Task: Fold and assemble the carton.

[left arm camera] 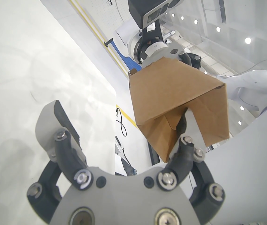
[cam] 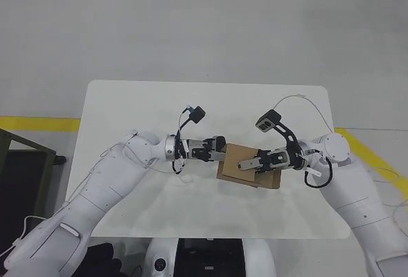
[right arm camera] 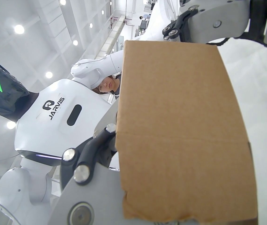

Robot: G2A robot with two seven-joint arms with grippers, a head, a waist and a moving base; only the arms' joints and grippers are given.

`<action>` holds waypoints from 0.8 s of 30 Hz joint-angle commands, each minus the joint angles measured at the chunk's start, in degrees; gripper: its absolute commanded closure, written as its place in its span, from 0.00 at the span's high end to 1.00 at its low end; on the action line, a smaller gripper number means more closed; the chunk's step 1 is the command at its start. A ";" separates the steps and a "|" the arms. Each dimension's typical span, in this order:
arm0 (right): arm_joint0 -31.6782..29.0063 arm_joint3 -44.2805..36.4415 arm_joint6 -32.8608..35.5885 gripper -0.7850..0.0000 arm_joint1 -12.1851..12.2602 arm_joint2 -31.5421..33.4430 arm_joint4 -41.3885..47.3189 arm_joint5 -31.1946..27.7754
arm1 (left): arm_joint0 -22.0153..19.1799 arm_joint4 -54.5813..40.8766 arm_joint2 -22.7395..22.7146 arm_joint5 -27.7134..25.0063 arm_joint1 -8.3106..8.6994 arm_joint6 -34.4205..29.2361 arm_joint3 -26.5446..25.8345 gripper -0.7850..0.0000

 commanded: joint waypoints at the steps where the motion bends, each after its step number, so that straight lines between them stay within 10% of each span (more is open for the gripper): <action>1: 0.02 0.01 0.07 0.00 -0.04 -0.01 -0.07 0.07 | -0.03 0.09 -0.05 -0.10 -0.03 -0.07 0.07 1.00; 24: -0.35 0.08 0.28 0.00 -0.27 0.75 -0.32 0.28 | 0.87 1.20 -2.23 -0.13 0.24 -0.23 0.59 1.00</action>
